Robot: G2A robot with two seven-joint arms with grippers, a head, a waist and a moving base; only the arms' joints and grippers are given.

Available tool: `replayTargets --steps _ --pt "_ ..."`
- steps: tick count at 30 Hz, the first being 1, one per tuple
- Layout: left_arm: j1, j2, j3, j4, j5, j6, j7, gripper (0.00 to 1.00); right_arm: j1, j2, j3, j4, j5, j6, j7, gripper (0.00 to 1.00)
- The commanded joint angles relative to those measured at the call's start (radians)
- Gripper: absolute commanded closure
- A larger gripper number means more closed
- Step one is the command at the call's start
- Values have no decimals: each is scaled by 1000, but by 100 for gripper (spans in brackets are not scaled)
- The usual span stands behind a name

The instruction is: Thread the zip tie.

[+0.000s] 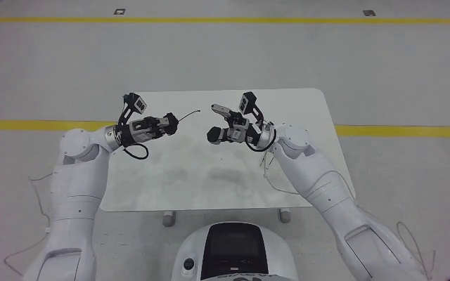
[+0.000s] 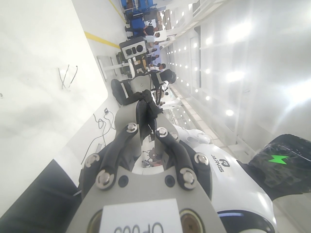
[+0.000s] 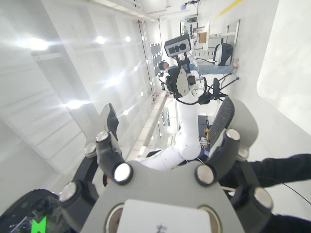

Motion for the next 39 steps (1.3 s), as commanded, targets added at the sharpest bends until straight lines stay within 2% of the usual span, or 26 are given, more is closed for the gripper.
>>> replayTargets --steps 1,7,9,25,27,29,32,35,39 --pt "-1 14 11 4 -6 -9 0 100 28 2 2 19 -14 16 48 0" --pt "-21 62 66 29 -58 -38 0 100 125 -6 -19 99 -16 41 166 0" --pt "-41 82 82 44 -9 -56 0 100 134 -8 -22 112 -13 39 170 0" --pt "-41 82 82 44 -9 -56 0 100 134 -8 -22 112 -13 39 170 0" --pt "-31 82 91 28 -14 -62 0 100 134 -8 -22 112 -13 39 170 0" --pt "-18 88 96 12 -3 -97 0 100 114 -9 -19 98 11 66 147 0" --pt "-1 100 121 -4 -21 -156 0 100 113 -11 -13 115 51 118 139 0" --pt "2 117 147 4 -57 -198 0 100 122 -17 -25 138 72 146 147 0" --pt "-2 141 181 -17 -78 -198 0 100 137 -28 -36 177 103 153 140 0"
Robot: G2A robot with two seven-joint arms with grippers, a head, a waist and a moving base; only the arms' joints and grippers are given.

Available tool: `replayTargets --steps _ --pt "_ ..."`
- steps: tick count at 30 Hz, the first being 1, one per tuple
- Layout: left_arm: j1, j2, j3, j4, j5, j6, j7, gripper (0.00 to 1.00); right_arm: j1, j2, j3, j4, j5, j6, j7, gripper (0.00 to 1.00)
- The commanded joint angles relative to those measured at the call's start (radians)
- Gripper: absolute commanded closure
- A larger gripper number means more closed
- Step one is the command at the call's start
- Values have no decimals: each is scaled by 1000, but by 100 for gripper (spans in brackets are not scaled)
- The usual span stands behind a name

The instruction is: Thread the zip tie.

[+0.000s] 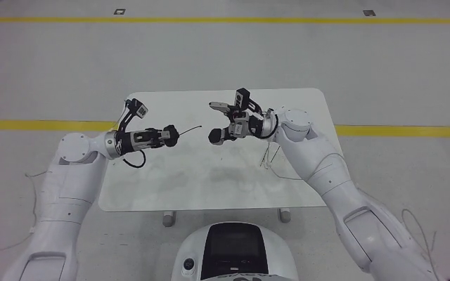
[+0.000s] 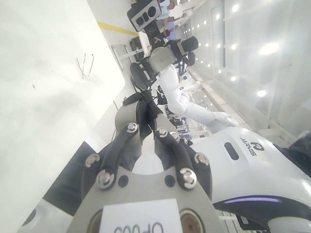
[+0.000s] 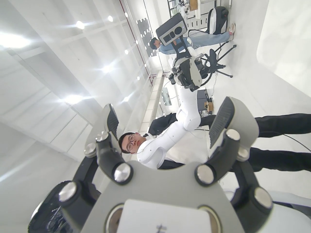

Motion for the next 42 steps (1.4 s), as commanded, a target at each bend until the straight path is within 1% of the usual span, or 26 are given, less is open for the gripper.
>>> replayTargets --steps 1,5,6,8,9,12,13,14,15,20,22,26,27,28,29,31,33,36,38,39,41,42 --pt "0 6 4 -3 5 1 0 100 1 -1 0 5 8 -1 -2 0" --pt "0 6 4 -3 5 1 0 100 1 -1 0 5 8 -1 -2 0" --pt "3 5 6 -7 7 5 14 100 -1 -1 0 0 6 -6 -6 0" --pt "10 6 10 -17 11 7 33 100 -20 -1 -3 -20 -9 -32 -19 0" --pt "12 8 10 -18 10 4 31 100 -22 -1 -8 -24 -20 -36 -21 0" --pt "18 11 5 -21 -29 1 0 100 -25 -4 -14 -20 -27 -84 -2 0" --pt "22 13 6 -25 -46 1 0 100 -23 -6 -18 -14 -35 -109 -3 0" --pt "25 15 14 -38 -46 1 0 100 -21 -6 -19 -12 -41 -115 -8 0" --pt "28 18 14 -46 -42 1 0 100 -21 -6 -19 -12 -41 -115 -8 0" --pt "28 18 14 -46 -42 1 0 100 -21 -6 -19 -12 -41 -115 -8 0" --pt "28 18 14 -46 -42 1 0 100 -38 -6 -17 -26 -37 -115 -24 0" --pt "28 18 14 -46 -42 1 0 100 -53 -2 -2 -34 -12 -112 16 0" --pt "28 18 14 -46 -42 1 0 100 -53 -1 1 -32 -10 -115 27 3" --pt "28 18 14 -46 -42 1 0 100 -53 0 3 -29 -7 -117 34 26" --pt "28 18 14 -46 -42 1 0 100 -53 0 6 -24 -4 -119 38 54" --pt "28 18 14 -46 -42 1 0 100 -51 -1 7 -16 -1 -123 47 61" --pt "28 18 14 -46 -42 1 0 100 -49 -1 6 -8 0 -127 56 63" --pt "28 18 14 -46 -42 1 0 100 -45 -4 2 12 0 -139 66 70" --pt "28 18 14 -46 -42 1 0 100 -41 -7 -3 26 2 -147 68 72" --pt "28 18 14 -46 -42 1 0 100 -39 -9 -5 31 4 -150 69 76" --pt "28 18 14 -46 -42 1 0 100 -36 -13 -11 43 7 -157 75 77" --pt "28 18 14 -46 -42 1 0 100 -34 -14 -13 48 6 -159 79 82"
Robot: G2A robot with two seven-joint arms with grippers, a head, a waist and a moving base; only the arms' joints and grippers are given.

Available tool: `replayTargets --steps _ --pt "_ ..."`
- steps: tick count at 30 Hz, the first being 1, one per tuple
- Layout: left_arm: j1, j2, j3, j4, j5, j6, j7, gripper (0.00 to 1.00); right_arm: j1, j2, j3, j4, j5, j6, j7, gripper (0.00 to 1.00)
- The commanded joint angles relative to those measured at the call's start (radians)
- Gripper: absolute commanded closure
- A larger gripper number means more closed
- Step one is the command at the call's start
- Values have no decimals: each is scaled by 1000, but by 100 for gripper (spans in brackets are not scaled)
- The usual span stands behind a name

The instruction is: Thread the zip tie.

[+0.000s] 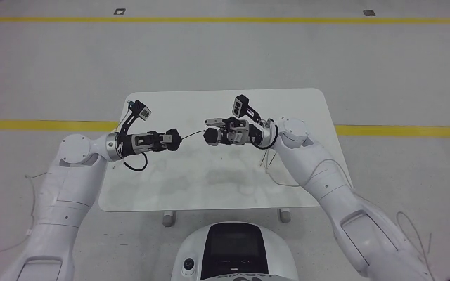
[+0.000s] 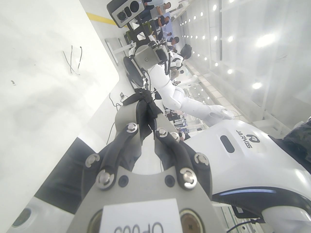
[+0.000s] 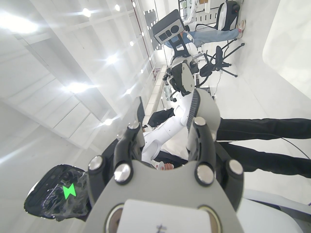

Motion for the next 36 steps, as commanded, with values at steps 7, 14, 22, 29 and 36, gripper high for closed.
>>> replayTargets --steps 7,14,22,29,36 --pt "0 0 0 0 0 0 0 100 13 -8 -9 32 2 -21 18 89" --pt "0 0 0 0 0 0 0 100 18 -13 -11 45 1 -28 20 88" --pt "0 0 0 0 0 0 0 100 24 -20 -15 52 4 -31 22 95" --pt "0 0 0 0 0 0 0 100 31 -24 -16 62 1 -29 24 87" --pt "0 0 0 0 0 0 0 100 36 -28 -15 71 1 -27 26 92"
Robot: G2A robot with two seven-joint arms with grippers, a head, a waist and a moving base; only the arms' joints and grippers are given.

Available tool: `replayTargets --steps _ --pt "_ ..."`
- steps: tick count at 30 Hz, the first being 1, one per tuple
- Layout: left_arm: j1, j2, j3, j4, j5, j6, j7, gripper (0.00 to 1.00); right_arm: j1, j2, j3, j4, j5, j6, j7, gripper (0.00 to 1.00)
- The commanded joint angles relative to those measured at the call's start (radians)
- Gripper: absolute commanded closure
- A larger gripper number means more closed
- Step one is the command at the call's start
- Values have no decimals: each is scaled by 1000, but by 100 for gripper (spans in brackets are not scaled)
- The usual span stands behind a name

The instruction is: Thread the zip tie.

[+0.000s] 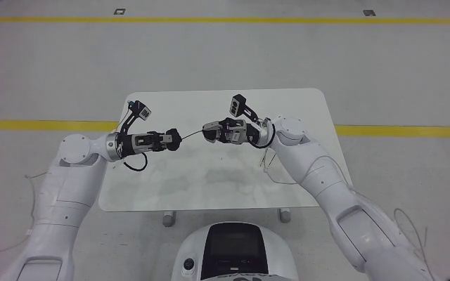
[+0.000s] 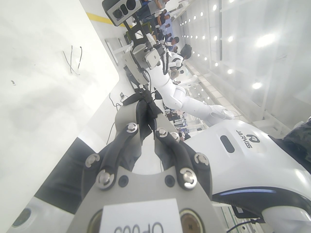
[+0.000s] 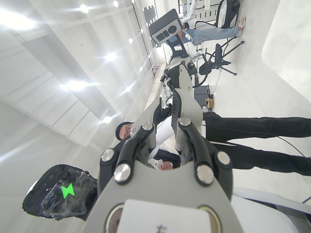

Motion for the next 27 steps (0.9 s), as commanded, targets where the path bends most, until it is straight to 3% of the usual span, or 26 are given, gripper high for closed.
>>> replayTargets --steps 1,3,11,12,13,14,27 --pt "0 0 0 0 0 0 0 100 1 -1 0 2 0 0 1 95" --pt "0 0 0 0 0 0 0 100 3 -2 0 6 -1 2 2 100" --pt "0 0 0 0 0 0 0 100 8 -4 2 20 -9 4 4 100" --pt "0 0 0 0 0 0 0 76 8 -4 3 21 -10 2 3 100" --pt "0 0 0 0 0 0 0 19 7 -4 5 21 -11 0 2 100" --pt "0 0 0 0 0 0 0 0 6 -4 6 21 -12 -2 1 100" --pt "0 0 0 0 0 0 0 0 -13 -2 24 10 -18 -14 -39 100"
